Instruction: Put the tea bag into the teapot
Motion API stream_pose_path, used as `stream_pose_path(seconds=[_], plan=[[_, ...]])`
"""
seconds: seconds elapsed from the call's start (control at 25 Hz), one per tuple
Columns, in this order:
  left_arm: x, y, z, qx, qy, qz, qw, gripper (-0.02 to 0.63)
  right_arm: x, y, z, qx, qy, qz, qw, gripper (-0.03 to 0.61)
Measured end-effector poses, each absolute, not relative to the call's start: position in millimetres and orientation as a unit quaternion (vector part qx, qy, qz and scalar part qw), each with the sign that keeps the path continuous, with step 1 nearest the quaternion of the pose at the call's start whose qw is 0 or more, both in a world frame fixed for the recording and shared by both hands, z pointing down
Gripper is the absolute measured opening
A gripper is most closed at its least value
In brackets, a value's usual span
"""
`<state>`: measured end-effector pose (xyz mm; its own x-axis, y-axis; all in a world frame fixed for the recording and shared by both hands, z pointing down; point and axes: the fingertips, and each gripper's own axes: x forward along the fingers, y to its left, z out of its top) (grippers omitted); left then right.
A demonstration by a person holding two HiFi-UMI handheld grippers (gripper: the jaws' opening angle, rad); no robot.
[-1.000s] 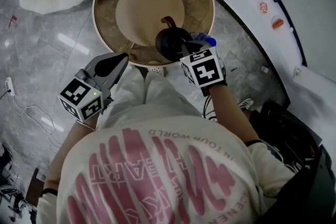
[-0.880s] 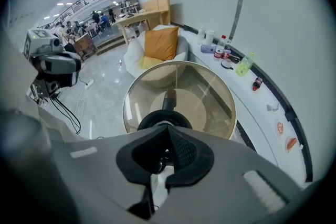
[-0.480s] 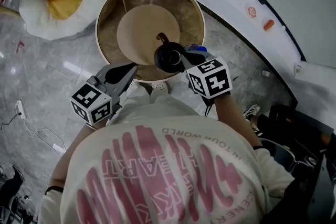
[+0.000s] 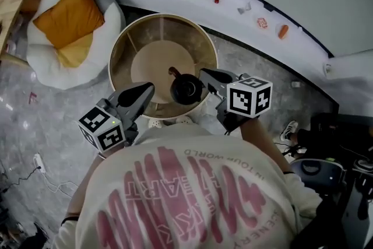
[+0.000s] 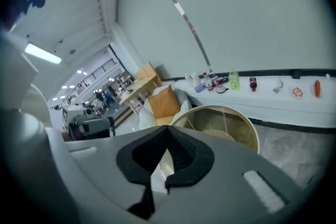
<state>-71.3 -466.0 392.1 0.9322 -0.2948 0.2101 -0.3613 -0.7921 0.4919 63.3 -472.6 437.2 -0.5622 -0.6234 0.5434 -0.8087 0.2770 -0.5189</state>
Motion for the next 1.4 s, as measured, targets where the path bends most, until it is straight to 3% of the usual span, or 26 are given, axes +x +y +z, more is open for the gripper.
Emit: stream_pose_path(seconds=[0.28, 0.36, 0.84, 1.4], plan=[[-77, -475, 367, 0.956, -0.172, 0.056, 0.229, 0.014, 86, -499, 355, 0.448, -0.809, 0.352, -0.145, -0.003], [-82, -481, 364, 0.956, -0.183, 0.058, 0.222, 0.015, 89, -499, 343, 0.437, -0.811, 0.343, -0.184, 0.003], [-89, -499, 354, 0.954, -0.199, 0.036, 0.219, 0.014, 71, -479, 372, 0.448, -0.826, 0.325, -0.106, 0.004], [-93, -492, 359, 0.955, -0.2, 0.037, 0.217, 0.014, 69, -474, 388, 0.447, -0.822, 0.344, -0.078, 0.004]])
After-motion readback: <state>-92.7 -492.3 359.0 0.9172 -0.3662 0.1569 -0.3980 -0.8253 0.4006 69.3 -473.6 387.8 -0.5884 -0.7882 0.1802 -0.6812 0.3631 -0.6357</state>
